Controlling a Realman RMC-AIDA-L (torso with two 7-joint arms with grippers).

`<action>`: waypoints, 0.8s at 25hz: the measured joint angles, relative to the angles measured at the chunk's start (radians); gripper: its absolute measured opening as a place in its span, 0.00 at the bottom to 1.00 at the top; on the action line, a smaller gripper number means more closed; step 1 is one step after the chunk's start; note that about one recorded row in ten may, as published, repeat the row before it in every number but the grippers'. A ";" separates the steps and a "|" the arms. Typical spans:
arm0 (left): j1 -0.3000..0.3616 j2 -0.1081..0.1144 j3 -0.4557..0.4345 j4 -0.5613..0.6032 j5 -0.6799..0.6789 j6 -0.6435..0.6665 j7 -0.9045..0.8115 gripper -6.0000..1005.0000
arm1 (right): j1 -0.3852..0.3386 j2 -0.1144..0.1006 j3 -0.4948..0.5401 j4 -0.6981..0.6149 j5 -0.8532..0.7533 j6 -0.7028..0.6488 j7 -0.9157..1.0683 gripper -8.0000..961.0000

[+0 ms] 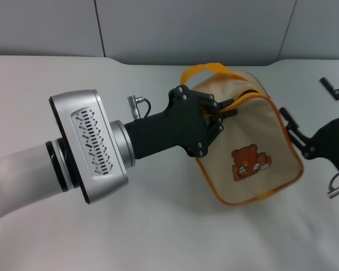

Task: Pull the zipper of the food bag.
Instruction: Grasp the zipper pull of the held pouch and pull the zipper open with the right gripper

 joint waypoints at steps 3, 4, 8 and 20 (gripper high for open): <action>0.000 0.000 0.000 -0.001 -0.004 -0.001 -0.001 0.07 | 0.005 0.001 -0.006 0.027 -0.007 0.022 -0.005 0.82; 0.000 0.000 -0.001 -0.001 -0.005 -0.001 -0.002 0.07 | 0.005 0.002 -0.007 0.038 -0.013 0.026 -0.006 0.82; 0.000 0.000 0.001 -0.002 -0.007 -0.011 -0.003 0.07 | 0.005 0.002 -0.008 0.058 -0.044 0.031 -0.010 0.82; -0.008 -0.005 0.003 -0.001 -0.008 -0.057 -0.029 0.07 | -0.003 0.002 0.002 0.093 -0.107 0.020 -0.025 0.82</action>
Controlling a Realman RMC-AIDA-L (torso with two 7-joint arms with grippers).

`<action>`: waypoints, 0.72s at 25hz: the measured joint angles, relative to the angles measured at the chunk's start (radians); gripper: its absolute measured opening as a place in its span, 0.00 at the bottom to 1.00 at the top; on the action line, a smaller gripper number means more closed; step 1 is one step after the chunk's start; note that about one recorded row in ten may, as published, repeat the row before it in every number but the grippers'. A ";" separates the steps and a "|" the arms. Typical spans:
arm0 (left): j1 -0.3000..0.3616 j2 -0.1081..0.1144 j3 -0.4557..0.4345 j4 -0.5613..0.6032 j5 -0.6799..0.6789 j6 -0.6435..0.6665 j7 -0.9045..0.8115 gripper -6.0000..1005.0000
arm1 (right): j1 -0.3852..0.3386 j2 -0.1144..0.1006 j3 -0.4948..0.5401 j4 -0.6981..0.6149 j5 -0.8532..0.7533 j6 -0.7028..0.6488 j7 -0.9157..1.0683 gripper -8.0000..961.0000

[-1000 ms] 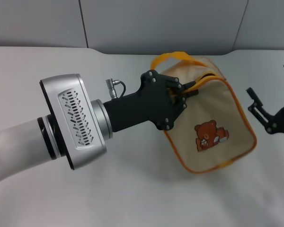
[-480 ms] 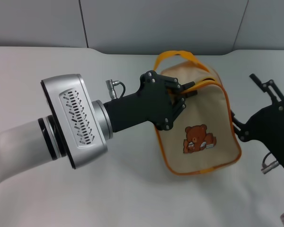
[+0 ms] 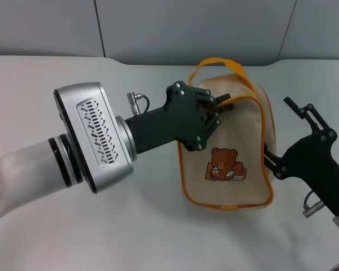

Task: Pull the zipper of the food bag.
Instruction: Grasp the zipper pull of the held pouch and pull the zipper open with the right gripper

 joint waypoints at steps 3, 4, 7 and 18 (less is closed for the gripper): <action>0.000 0.000 0.001 0.001 -0.001 0.000 0.000 0.07 | -0.001 0.000 0.009 0.012 0.006 -0.010 0.001 0.82; 0.000 0.000 0.001 0.001 -0.001 0.000 0.000 0.07 | -0.001 0.000 0.014 0.015 0.007 -0.015 0.003 0.82; -0.001 -0.001 0.002 -0.001 -0.001 0.000 -0.001 0.07 | -0.002 0.000 0.034 0.029 0.007 -0.020 0.006 0.80; -0.002 -0.002 0.004 -0.002 -0.001 0.000 -0.001 0.07 | 0.013 0.000 0.038 0.041 0.002 0.018 0.001 0.67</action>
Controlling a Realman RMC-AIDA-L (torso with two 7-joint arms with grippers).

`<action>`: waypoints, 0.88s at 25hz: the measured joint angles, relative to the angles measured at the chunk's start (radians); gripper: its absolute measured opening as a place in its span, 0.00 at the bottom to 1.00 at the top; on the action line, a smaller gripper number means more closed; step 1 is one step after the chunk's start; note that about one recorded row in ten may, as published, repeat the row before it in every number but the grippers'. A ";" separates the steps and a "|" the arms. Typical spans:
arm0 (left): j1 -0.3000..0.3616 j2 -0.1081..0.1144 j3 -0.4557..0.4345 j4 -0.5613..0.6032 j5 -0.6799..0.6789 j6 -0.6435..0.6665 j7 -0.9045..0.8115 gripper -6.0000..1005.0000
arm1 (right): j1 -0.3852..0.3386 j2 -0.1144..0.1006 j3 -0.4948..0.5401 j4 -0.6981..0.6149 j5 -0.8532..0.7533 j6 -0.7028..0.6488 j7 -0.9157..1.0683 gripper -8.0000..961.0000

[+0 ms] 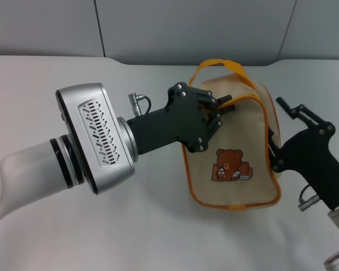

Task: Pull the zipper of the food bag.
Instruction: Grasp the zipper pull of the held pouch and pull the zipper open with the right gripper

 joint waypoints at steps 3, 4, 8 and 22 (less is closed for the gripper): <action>0.000 0.000 -0.002 0.000 0.000 0.000 0.000 0.07 | 0.002 0.000 -0.003 0.000 -0.002 0.009 0.000 0.54; 0.000 0.000 -0.002 0.000 0.000 0.000 0.000 0.07 | 0.002 0.000 -0.003 -0.001 -0.002 0.009 0.000 0.50; 0.000 0.000 -0.001 0.000 0.000 0.000 0.000 0.07 | 0.003 0.000 -0.003 -0.002 -0.002 0.009 0.000 0.32; -0.005 0.000 -0.009 0.000 -0.031 0.000 0.000 0.07 | -0.051 0.000 -0.036 -0.002 -0.004 0.024 0.000 0.02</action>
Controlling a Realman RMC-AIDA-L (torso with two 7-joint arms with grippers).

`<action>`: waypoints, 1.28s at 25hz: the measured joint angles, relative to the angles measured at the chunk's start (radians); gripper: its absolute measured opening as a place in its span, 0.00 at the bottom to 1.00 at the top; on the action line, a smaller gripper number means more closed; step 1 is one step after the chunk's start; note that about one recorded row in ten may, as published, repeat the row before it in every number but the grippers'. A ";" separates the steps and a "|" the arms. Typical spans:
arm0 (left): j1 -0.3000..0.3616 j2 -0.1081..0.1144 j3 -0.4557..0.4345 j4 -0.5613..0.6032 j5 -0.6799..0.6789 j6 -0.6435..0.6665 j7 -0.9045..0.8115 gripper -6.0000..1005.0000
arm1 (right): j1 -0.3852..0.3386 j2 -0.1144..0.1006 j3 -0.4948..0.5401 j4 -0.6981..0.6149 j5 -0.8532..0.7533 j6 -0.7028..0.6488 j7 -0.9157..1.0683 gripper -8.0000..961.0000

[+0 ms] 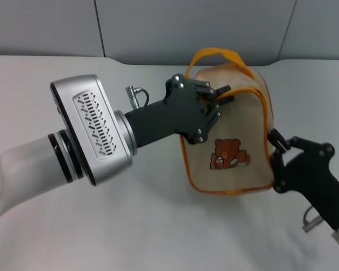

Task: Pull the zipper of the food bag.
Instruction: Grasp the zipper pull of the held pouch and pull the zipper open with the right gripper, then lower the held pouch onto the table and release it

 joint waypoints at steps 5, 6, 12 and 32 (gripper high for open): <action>-0.009 0.000 -0.001 0.000 -0.017 -0.001 0.000 0.07 | -0.052 0.000 -0.008 -0.004 0.000 0.005 -0.002 0.02; -0.011 0.000 -0.003 0.000 -0.017 -0.002 0.000 0.07 | -0.064 0.000 -0.008 -0.006 0.000 0.007 -0.002 0.03; -0.015 0.000 -0.014 -0.001 -0.025 -0.007 0.000 0.07 | -0.123 -0.001 -0.025 -0.021 0.000 0.035 -0.004 0.04; -0.016 -0.001 0.028 -0.356 -0.355 0.283 0.012 0.06 | -0.167 -0.008 0.017 -0.150 0.011 -0.277 0.433 0.33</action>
